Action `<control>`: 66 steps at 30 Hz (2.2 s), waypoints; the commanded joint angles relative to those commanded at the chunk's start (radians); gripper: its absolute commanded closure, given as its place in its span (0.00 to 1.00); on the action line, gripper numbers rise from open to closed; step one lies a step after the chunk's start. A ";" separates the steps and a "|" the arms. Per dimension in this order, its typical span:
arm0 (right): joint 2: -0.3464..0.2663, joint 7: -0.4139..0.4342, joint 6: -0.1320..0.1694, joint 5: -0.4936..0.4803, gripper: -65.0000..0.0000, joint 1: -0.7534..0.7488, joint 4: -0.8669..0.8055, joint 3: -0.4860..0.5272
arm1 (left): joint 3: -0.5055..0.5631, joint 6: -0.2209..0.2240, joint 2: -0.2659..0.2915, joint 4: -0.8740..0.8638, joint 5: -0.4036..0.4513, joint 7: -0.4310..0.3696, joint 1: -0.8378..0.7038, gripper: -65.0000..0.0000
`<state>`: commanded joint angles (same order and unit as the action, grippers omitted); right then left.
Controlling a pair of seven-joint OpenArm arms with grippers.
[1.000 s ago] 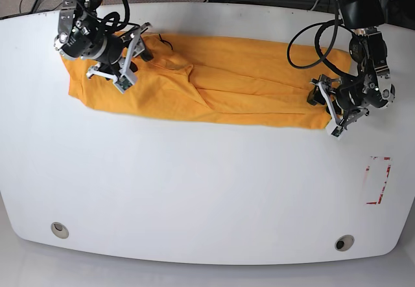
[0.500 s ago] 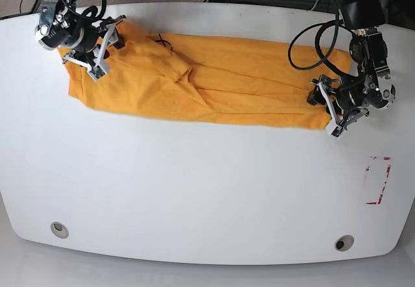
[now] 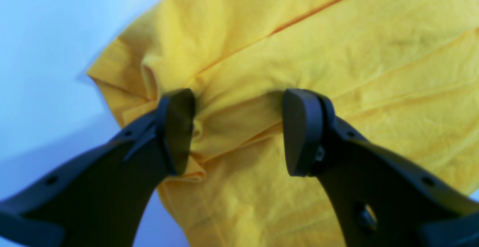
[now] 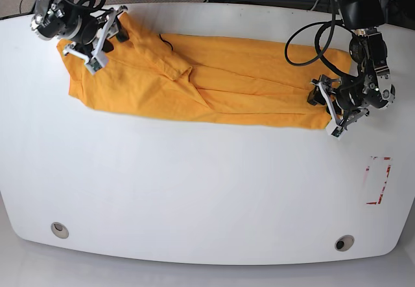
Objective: Layout the t-shirt on the table in an organized manner, then fold the t-shirt properly
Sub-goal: 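Grasp the shirt end with the left gripper and lift it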
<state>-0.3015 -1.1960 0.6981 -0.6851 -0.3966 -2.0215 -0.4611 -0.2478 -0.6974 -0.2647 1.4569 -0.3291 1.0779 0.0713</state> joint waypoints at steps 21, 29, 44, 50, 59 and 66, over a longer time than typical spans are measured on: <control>0.126 0.135 0.000 0.440 0.91 0.255 0.298 -0.017 | -0.086 -0.001 0.029 0.031 -0.021 0.006 0.028 0.46; 0.124 0.209 0.000 0.446 0.88 0.249 0.405 -0.003 | -0.204 -0.001 0.037 0.075 -0.175 0.069 0.035 0.45; 0.126 0.210 0.000 0.446 0.89 0.249 0.425 -0.003 | -0.393 -0.001 -0.051 -0.052 -0.307 0.140 0.006 0.33; 0.127 0.210 0.000 0.440 0.89 0.249 0.425 -0.003 | -0.387 -0.001 -0.069 -0.173 -0.322 0.140 0.006 0.33; 0.129 0.210 0.000 0.436 0.89 0.249 0.423 -0.003 | -0.285 -0.001 -0.048 -0.238 -0.341 0.138 0.011 0.33; 0.129 0.210 0.000 0.436 0.89 0.252 0.423 -0.003 | -0.233 -0.001 -0.021 -0.233 -0.339 0.138 0.005 0.48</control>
<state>-0.1726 -0.9858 0.6981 -0.2493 -0.1450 -1.5980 -0.4641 -0.4810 -0.6981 -0.2862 1.2236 -0.6682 1.2160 0.0760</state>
